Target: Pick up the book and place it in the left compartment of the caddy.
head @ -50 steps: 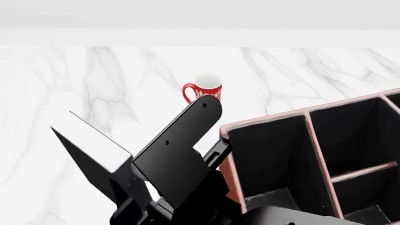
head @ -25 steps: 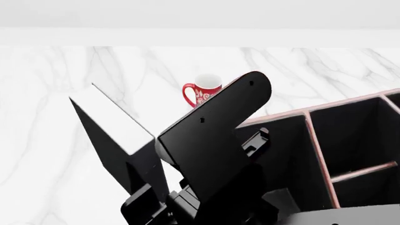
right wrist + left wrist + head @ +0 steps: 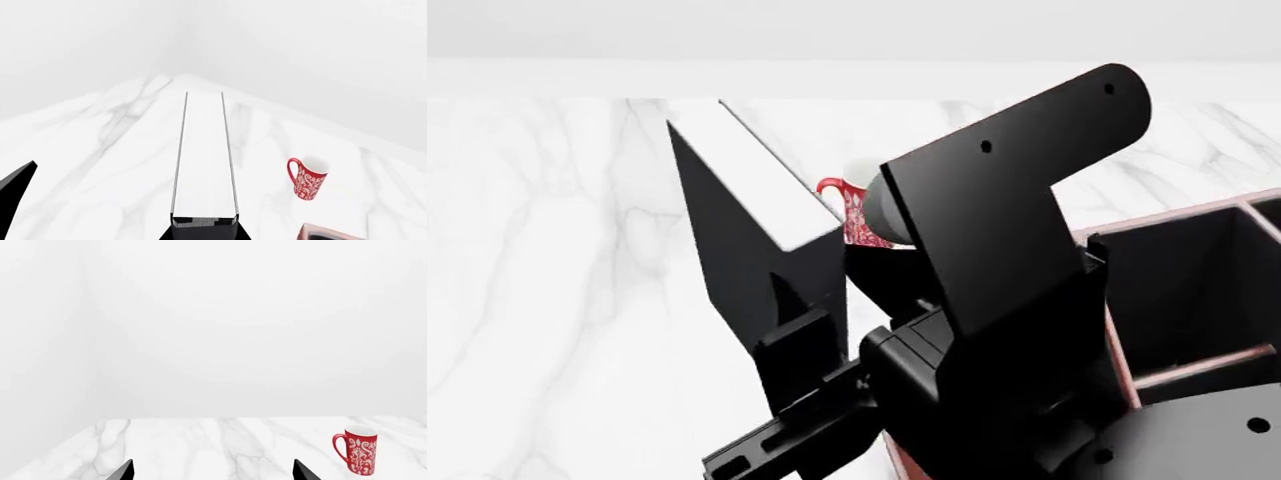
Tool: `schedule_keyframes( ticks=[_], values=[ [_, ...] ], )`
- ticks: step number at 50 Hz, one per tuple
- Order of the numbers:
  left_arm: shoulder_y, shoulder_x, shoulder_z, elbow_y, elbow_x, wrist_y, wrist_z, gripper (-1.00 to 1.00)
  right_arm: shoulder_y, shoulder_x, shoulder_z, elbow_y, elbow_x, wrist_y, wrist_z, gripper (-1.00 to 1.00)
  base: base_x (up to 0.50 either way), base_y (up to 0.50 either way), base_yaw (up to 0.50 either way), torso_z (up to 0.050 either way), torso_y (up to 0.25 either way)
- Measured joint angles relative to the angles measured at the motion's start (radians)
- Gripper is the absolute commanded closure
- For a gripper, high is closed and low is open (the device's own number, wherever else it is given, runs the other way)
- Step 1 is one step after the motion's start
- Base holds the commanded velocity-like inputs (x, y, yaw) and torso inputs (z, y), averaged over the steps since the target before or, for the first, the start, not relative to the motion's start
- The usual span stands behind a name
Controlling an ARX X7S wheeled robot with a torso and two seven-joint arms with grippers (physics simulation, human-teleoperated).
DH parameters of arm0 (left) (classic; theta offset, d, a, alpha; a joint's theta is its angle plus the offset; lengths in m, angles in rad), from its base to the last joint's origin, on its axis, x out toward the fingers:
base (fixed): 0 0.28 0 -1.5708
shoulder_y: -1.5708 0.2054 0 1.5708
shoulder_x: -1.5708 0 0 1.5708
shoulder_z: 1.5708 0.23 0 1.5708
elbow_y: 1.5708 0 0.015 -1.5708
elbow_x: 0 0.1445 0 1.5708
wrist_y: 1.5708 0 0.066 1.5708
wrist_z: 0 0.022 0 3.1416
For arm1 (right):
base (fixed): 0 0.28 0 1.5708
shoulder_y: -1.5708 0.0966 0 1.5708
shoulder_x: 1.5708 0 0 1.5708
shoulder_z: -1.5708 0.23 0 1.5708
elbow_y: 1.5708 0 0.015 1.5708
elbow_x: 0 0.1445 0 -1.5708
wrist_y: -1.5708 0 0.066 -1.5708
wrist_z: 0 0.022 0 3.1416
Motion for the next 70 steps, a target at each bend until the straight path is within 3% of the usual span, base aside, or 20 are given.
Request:
schedule_keyframes(
  ticks=[36,70],
  values=[
    [-0.008,-0.010,0.017,-0.017,0.001,0.007,-0.013,-1.00,0.035,0.139,0.063,0.073,0.053,-0.022,0.020,1.00,0.00,0.00,0.00,0.000,0.001],
    [-0.005,-0.022,0.022,-0.016,-0.005,0.013,-0.027,-1.00,-0.073,0.241,0.126,0.075,-0.015,-0.031,-0.043,1.00,0.00,0.00,0.00,0.000,0.001]
  ],
)
